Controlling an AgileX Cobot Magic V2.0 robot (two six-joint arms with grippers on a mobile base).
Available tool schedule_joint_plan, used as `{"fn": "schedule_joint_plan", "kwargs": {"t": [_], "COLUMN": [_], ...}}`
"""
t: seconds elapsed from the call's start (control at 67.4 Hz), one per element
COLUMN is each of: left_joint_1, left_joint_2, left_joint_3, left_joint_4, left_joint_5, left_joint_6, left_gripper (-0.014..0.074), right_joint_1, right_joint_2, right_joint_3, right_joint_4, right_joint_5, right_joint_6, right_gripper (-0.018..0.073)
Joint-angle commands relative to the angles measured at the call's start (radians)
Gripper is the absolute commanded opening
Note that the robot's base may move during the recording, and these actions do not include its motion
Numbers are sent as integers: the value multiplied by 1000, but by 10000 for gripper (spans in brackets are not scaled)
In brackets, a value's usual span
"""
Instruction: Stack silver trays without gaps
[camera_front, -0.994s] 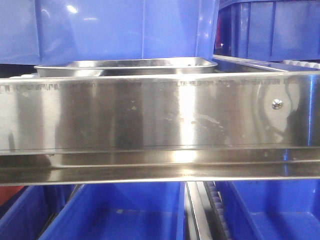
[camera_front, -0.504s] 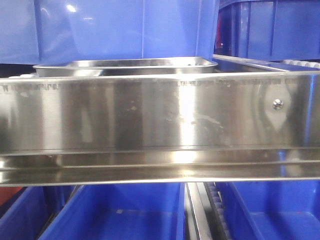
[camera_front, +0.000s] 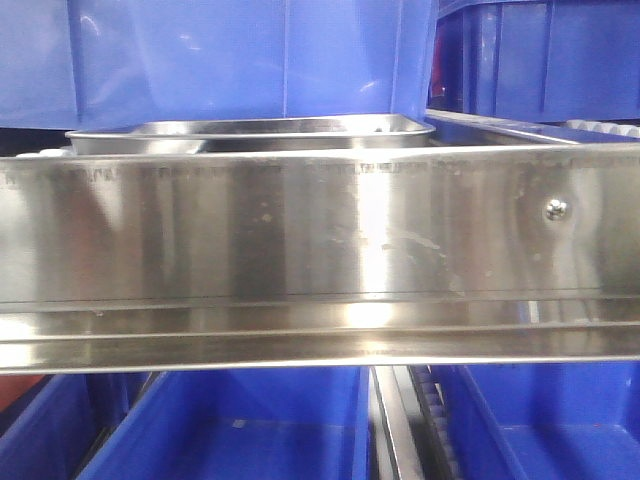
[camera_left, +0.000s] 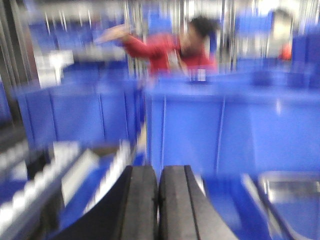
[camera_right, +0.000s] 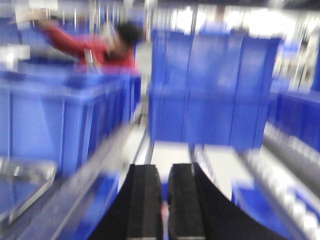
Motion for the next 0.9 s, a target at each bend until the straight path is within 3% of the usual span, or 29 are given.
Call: {"fn": "schedule_joint_plan", "kwargs": {"t": [0.0,0.133,0.282,0.386,0.504,0.578,0.756,0.83,0.89], "left_joint_1": [1,1,1,1,1,-9,-132,-201,-248], "left_joint_2": [95,237,318,367,439,489,604,655,700], "left_joint_3": [-61,-108,-108,-109,-111,-111,-131,-152,-182], "left_joint_4": [-8,-20,-39,-67,-219,-283,-242,-195,-106], "left_joint_5": [121,248,236,166,153,155,151,130,126], "left_joint_6": [-2,-2,-2,-11,26,36,31,-75,-184], "left_gripper": [4,4,4,4,4,2,-13,-13,-13], "right_joint_1": [2,2,2,2,2,2,80,149,212], "right_joint_2": [106,285,402,457,559,636,779,837,890], "right_joint_3": [-92,-199,-237,-237,-267,-288,-332,-364,-397], "right_joint_4": [2,6,12,17,39,39,20,-38,-117], "right_joint_5": [96,255,269,241,284,324,268,258,258], "right_joint_6": [1,1,1,1,10,82,202,290,406], "right_gripper": [3,3,3,3,4,4,6,6,6]}}
